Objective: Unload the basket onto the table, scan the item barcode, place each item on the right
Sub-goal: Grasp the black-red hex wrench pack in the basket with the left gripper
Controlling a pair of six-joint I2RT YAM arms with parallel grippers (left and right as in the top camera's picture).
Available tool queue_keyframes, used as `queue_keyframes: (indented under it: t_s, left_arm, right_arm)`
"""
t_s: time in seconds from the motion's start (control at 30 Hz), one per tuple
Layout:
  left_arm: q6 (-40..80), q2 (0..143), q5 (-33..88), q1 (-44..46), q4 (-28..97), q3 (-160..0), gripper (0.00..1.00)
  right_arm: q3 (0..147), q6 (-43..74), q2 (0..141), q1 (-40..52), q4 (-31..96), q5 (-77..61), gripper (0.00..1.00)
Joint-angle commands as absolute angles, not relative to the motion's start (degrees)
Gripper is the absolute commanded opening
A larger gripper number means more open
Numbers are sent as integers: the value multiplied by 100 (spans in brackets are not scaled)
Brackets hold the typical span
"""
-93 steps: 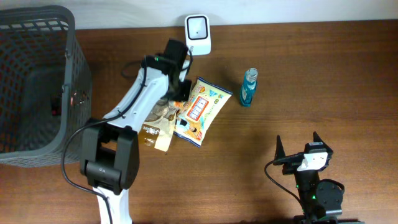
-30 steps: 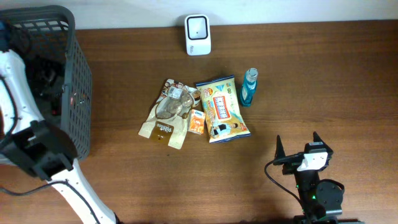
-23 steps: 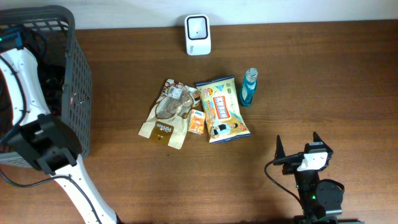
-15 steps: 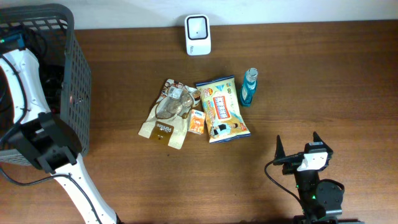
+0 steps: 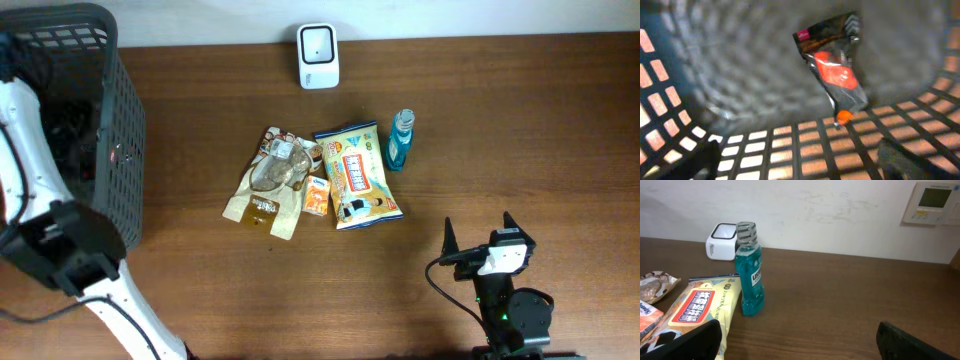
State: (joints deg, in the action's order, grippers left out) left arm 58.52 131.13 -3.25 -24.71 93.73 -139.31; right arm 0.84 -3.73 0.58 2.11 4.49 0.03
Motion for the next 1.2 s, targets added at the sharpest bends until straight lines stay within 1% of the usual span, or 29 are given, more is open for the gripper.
queue_keyframes:
  t_s: [0.0,0.07,0.13,0.2,0.3,0.47,0.6,0.73,0.8,0.83,0.87,0.9,0.93,0.97,1.0,1.03,1.07,1.1,1.13,1.17]
  left_arm:
    - [5561,12954,-148,-2464,9242,-13670,99]
    - [5485,12954,-32,-2467,8960,-13369,99]
    - [5131,12954,399,-2477,8409,-12978,99]
    - [5078,12954,541,-2517,7961,-12569,99]
    - [4552,12954,930,-2552,7275,-12221,99]
    - [4554,12954,921,-2650,6818,-11808,99]
    - [4762,12954,923,-2655,6029,-11231,99]
    - [5673,12954,819,-2587,6001,-10790,99]
    - [6106,12954,257,-2523,5907,-10453,99]
    - [6099,12954,60,-2510,5791,-10346,98]
    - [6080,12954,-80,-2515,5747,-10272,94]
    - [6071,12954,-154,-2541,5752,-10224,92]
    - [5942,12954,-141,-2567,5749,-10224,87]
    - [5876,12954,-150,-2574,5743,-10226,79]
    - [5843,12954,-152,-2574,5739,-10226,69]
    - [5843,12954,-154,-2574,5739,-10226,66]
    - [5843,12954,-191,-2580,5725,-10226,67]
    - [5843,12954,-303,-2589,5723,-10226,70]
    - [5843,12954,-532,-2598,5723,-10226,71]
    - [5843,12954,-768,-2602,5723,-10226,68]
  right_arm:
    - [32,-408,19,185,464,54,98]
    - [32,-408,19,185,464,54,98]
    - [32,-408,19,185,464,54,98]
    - [32,-408,19,185,464,54,98]
    - [32,-408,19,185,464,54,98]
    - [32,-408,19,185,464,54,99]
    - [32,-408,19,185,464,54,98]
    - [32,-408,19,185,464,54,98]
    - [32,-408,19,185,464,54,99]
    - [32,-408,19,185,464,54,98]
    - [32,-408,19,185,464,54,99]
    - [32,-408,19,185,464,54,98]
    - [32,-408,19,185,464,54,99]
    - [32,-408,19,185,464,54,98]
    - [32,-408,19,185,464,54,98]
    - [32,-408,19,185,464,54,98]
    - [32,-408,19,185,464,54,98]
    - [32,-408,19,185,464,54,98]
    - [32,-408,19,185,464,54,98]
    - [32,-408,19,185,464,54,98]
